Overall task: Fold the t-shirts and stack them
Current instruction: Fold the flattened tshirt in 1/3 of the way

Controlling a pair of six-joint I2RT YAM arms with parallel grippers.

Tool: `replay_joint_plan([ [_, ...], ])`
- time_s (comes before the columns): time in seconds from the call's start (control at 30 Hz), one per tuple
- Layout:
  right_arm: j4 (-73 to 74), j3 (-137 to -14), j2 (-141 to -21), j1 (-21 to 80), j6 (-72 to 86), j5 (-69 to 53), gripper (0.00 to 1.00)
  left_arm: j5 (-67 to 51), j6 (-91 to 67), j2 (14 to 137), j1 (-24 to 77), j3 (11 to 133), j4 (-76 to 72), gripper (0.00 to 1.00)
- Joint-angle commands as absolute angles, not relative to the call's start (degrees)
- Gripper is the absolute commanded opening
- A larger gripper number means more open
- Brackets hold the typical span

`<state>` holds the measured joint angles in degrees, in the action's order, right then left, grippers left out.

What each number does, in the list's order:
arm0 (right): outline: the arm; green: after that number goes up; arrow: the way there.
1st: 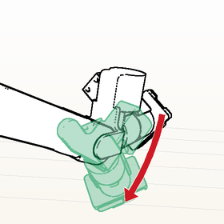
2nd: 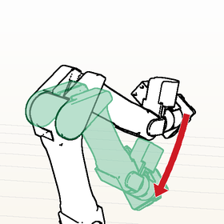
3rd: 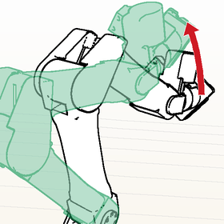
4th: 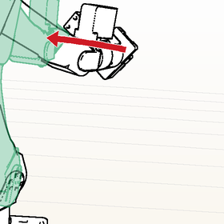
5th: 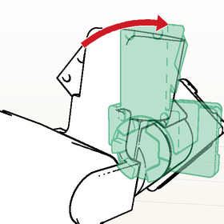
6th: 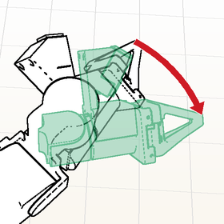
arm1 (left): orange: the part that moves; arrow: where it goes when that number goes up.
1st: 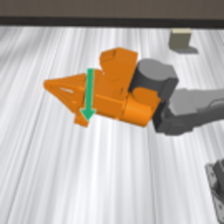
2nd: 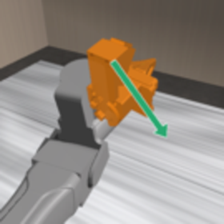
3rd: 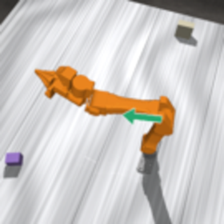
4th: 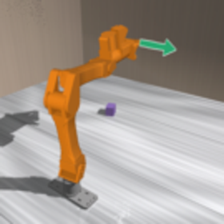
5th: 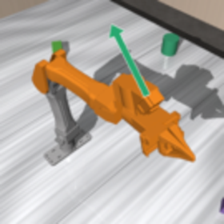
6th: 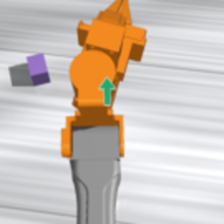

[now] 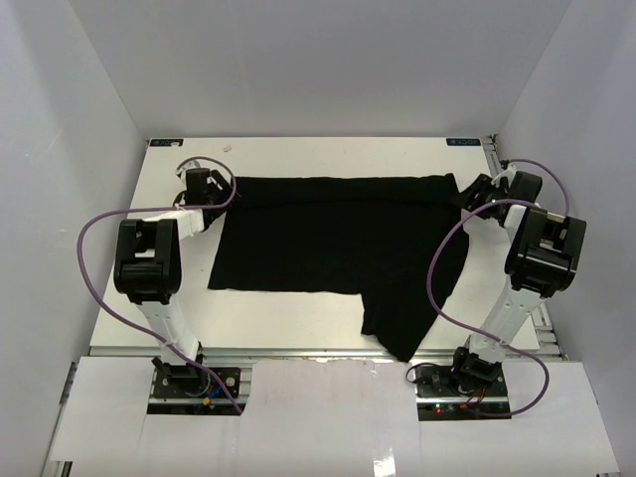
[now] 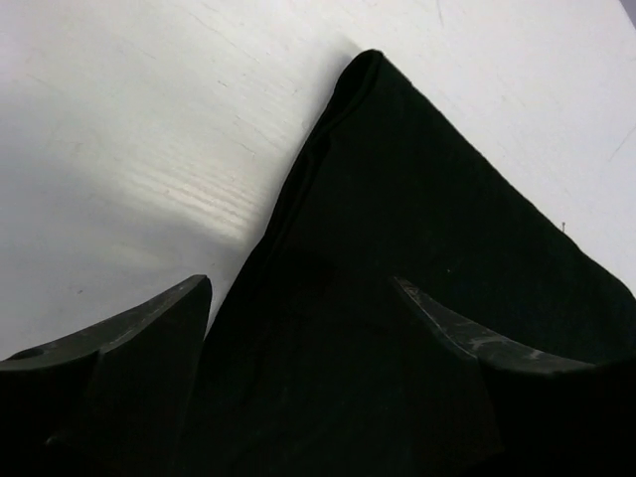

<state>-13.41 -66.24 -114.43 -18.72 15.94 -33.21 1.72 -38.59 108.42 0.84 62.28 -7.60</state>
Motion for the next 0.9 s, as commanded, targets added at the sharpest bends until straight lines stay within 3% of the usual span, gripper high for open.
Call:
replay_joint_plan([
  [0.0,-10.4,-69.1,-107.7,-19.8,10.3,-36.9,0.54,4.0,-35.5,99.9,0.1,63.0,-4.3,0.83],
  [0.17,-8.1,-68.5,-102.8,-19.8,5.3,-43.0,0.58,2.0,-33.8,94.1,0.1,62.7,-0.8,0.83],
  [0.3,-5.5,-69.4,-101.0,-19.7,0.3,-52.4,0.6,-6.2,-31.5,91.3,0.1,62.0,-0.4,0.75],
  [0.47,12.3,-71.9,-96.4,-19.5,-15.1,-56.4,0.6,-10.3,-29.3,85.4,-0.3,62.3,7.9,0.54],
  [0.53,19.3,-70.1,-92.1,-19.4,-24.5,-56.3,0.6,-10.7,-29.8,82.3,-1.8,60.9,11.8,0.42],
  [0.6,23.2,-66.7,-88.9,-19.4,-30.4,-55.6,0.6,-11.4,-30.6,76.6,-1.8,57.2,14.1,0.37],
  [0.83,43.6,-63.0,-79.3,-19.3,-49.8,-57.6,0.6,-16.2,-40.7,61.4,-1.9,45.4,22.0,0.32],
  [0.87,47.9,-62.9,-78.3,-19.3,-56.9,-58.4,0.6,-13.6,-41.3,60.6,-1.9,45.1,24.3,0.39],
])
